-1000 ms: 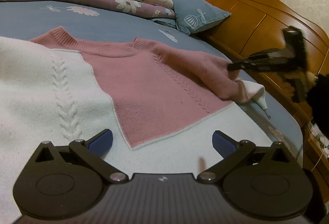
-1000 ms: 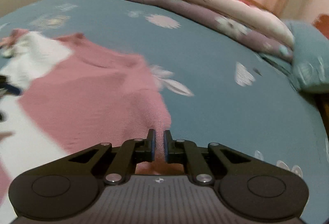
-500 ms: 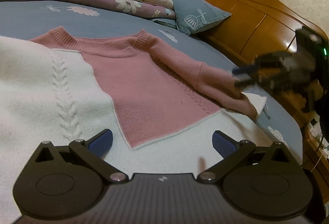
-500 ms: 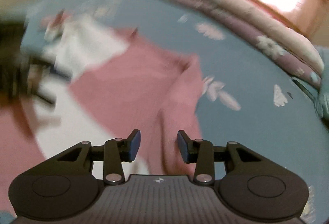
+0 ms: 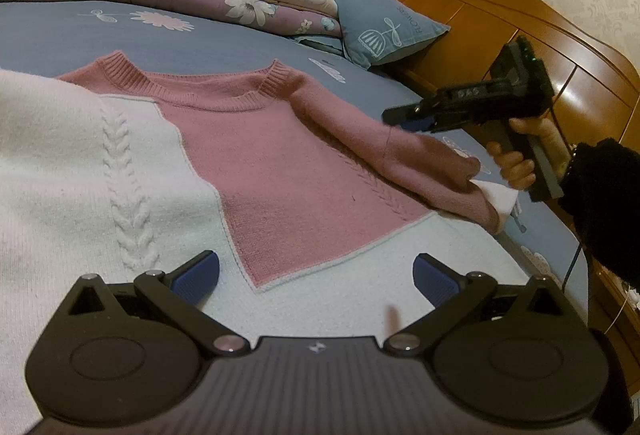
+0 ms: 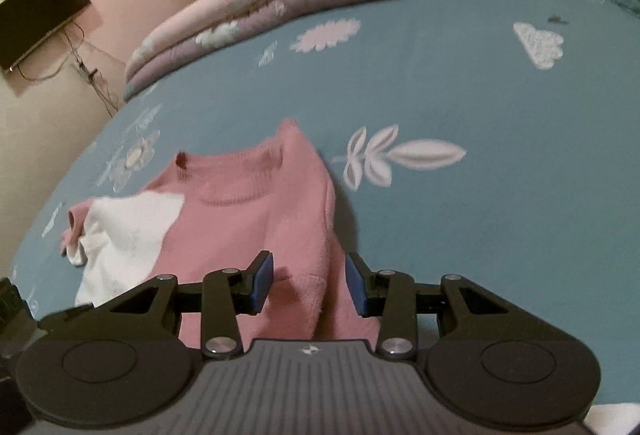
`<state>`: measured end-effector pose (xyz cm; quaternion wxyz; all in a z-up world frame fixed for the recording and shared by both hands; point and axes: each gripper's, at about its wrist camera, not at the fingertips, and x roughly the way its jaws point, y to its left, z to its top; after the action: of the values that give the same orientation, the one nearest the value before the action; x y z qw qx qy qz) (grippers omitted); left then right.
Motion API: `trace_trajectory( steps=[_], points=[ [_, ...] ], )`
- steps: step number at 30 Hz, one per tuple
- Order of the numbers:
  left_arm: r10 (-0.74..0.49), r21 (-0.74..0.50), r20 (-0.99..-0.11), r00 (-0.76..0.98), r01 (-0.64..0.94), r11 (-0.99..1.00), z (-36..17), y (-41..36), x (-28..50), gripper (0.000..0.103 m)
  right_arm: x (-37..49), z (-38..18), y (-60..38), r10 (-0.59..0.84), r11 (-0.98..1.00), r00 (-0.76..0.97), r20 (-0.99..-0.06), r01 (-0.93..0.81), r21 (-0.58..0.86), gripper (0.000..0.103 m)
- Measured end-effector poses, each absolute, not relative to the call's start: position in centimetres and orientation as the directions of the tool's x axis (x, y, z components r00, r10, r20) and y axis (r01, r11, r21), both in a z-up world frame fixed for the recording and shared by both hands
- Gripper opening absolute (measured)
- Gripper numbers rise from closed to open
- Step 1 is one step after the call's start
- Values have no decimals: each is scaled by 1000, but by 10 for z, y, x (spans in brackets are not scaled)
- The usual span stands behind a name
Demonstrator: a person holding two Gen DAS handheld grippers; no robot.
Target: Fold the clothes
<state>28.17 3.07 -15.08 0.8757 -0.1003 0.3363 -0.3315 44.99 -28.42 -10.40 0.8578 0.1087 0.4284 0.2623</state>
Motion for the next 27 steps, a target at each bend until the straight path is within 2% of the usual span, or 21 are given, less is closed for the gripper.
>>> trace_trajectory(
  steps=[2, 5, 10, 15, 19, 20, 22, 24, 27],
  points=[
    [-648, -398, -523, 554, 513, 760, -151, 31, 282, 102, 444, -104, -277, 556, 829, 487, -673, -385, 407, 36],
    [-648, -398, -523, 554, 513, 760, -151, 31, 282, 102, 434, -100, -260, 551, 823, 472, -688, -441, 357, 36],
    [-648, -398, -523, 554, 513, 760, -151, 31, 282, 102, 409, -92, -216, 458, 817, 513, -726, -565, 116, 36],
    [-647, -397, -523, 555, 513, 761, -151, 31, 282, 102, 383, -88, -182, 383, 745, 564, -732, -657, -116, 41],
    [-647, -397, -523, 555, 513, 761, -151, 31, 282, 102, 398, -86, -200, 385, 809, 566, -729, -587, -28, 45],
    [-647, -397, -523, 555, 513, 761, -151, 30, 281, 102, 404, -85, -208, 396, 830, 571, -719, -558, 14, 53],
    [-647, -397, -523, 555, 513, 761, -151, 30, 282, 102, 416, -87, -229, 438, 858, 557, -706, -494, 142, 57],
    [-646, -396, -523, 555, 513, 762, -151, 30, 281, 102, 431, -96, -248, 496, 856, 521, -695, -426, 293, 57],
    [-647, -396, -523, 555, 513, 761, -151, 30, 281, 102, 447, -114, -273, 617, 786, 471, -631, -331, 522, 57]
  ],
)
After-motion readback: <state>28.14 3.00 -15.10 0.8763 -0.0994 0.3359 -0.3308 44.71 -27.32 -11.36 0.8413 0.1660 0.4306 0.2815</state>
